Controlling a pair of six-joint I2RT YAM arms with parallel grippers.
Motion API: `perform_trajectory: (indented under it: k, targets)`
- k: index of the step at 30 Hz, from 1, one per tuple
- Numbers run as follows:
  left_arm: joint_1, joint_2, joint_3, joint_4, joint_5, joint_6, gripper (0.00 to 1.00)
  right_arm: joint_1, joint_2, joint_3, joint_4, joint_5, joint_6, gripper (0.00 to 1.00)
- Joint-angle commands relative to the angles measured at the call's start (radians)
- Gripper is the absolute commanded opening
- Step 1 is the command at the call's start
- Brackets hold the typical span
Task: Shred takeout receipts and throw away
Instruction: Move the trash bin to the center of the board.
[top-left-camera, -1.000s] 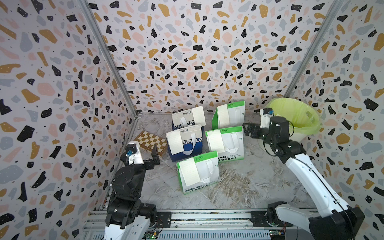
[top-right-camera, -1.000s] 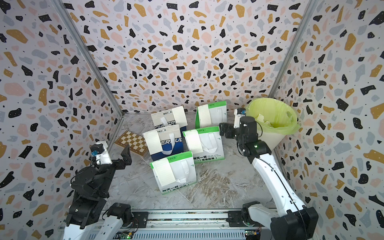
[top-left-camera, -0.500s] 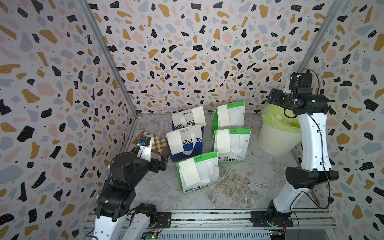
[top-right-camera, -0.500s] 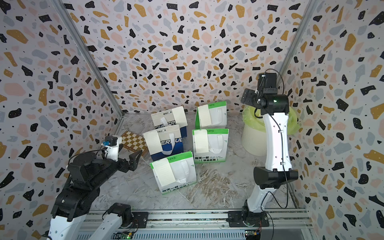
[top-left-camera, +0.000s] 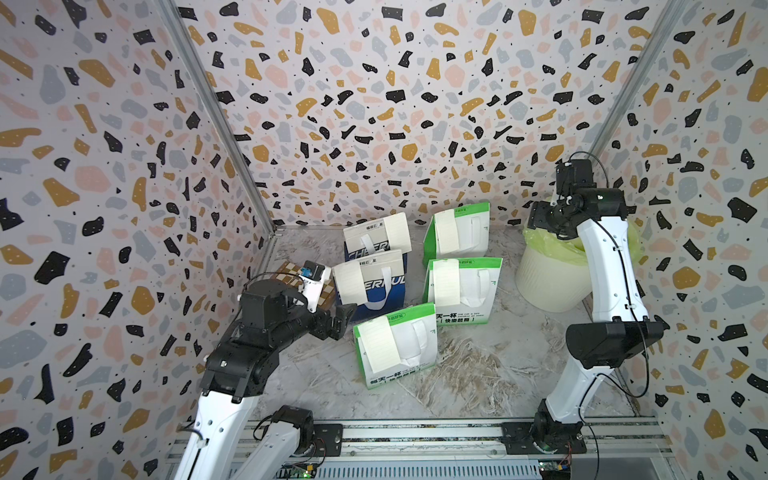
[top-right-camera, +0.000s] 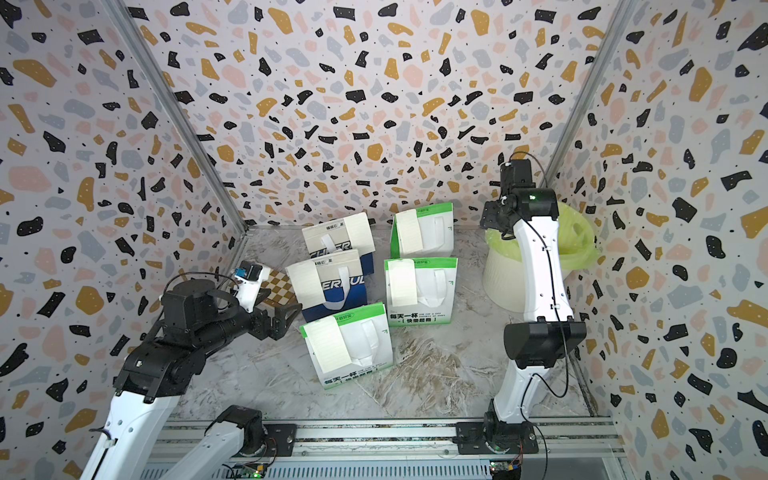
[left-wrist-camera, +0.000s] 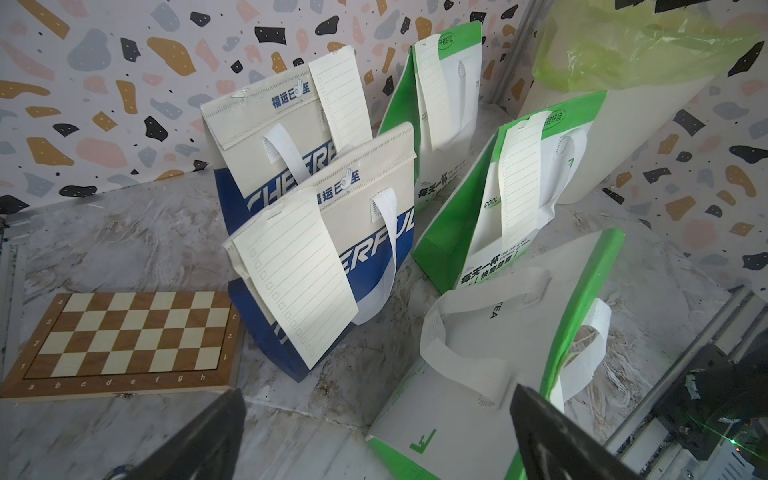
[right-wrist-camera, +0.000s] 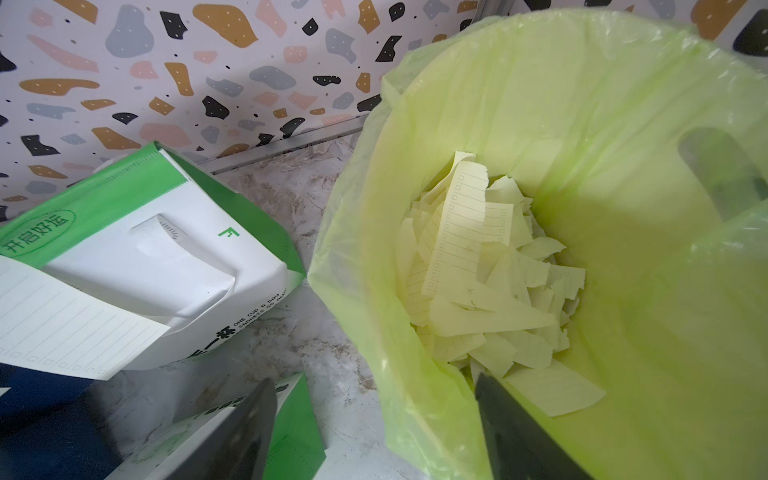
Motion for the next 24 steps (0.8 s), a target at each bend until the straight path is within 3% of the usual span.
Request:
perform_trajectory:
  k: [1,9,18,24]
  targets:
    - [-0.008,-0.011,0.029,-0.019,0.03,0.008,1.0,-0.003,-0.004,-0.015,-0.013,0.008,-0.017,0.72]
    - [-0.012,-0.014,0.016,-0.028,0.045,0.002,1.0,-0.001,-0.024,-0.09,0.015,-0.001,-0.035,0.52]
    - [-0.013,-0.012,-0.011,-0.034,0.059,-0.001,0.93,-0.001,-0.049,-0.144,0.024,0.007,-0.05,0.26]
    - [-0.015,-0.009,-0.009,-0.026,0.07,-0.001,0.92,-0.001,-0.061,-0.174,0.031,0.01,-0.066,0.18]
